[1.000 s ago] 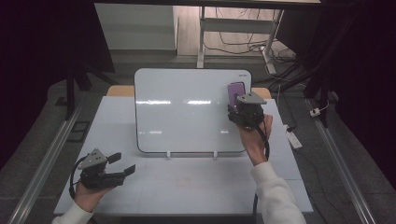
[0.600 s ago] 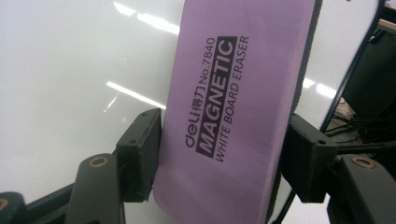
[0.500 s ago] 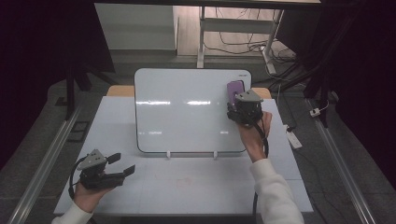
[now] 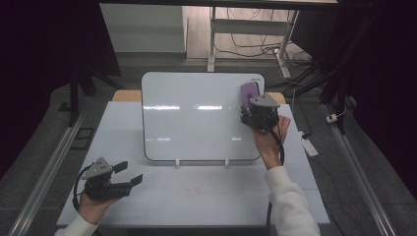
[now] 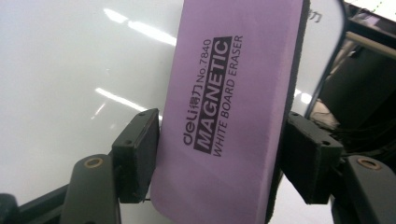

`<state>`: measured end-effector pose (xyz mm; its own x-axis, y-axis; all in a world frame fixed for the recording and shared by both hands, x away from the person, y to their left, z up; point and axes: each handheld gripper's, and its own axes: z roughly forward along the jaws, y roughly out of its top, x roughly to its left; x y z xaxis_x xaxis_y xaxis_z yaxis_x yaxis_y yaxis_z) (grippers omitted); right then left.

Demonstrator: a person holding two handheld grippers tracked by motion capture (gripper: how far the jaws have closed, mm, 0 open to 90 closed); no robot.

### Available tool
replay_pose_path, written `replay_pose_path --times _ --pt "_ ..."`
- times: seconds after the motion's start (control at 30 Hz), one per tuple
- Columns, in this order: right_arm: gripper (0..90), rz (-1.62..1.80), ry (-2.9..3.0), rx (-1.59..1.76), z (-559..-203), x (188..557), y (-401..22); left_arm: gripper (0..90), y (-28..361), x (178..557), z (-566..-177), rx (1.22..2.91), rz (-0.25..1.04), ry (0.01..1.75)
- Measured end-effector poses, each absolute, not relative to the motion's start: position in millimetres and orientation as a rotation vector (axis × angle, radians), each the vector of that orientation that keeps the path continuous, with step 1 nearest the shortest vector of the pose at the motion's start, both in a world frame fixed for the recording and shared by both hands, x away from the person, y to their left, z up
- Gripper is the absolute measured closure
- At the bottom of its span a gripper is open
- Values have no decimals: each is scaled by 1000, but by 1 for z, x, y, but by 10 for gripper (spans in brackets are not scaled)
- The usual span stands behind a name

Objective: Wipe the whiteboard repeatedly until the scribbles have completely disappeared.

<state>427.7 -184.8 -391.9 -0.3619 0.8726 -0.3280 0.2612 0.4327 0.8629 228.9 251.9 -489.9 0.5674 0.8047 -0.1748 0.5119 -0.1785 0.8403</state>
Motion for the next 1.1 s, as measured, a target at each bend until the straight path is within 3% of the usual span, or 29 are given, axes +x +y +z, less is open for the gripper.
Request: replay_pose_path --times 0.37,0.6,0.93,1.1 --pt "383 953 1946 1008 -392 432 -182 230 251 228 -490 1847 386 1070" --pt "388 954 2041 1002 -415 414 -186 230 250 227 -489 1841 386 1071" --pt "387 960 1991 1103 -394 429 -209 230 251 228 -489 1842 383 1068" --pt "390 875 2104 1025 -411 414 -195 230 252 228 -488 1840 386 1070"
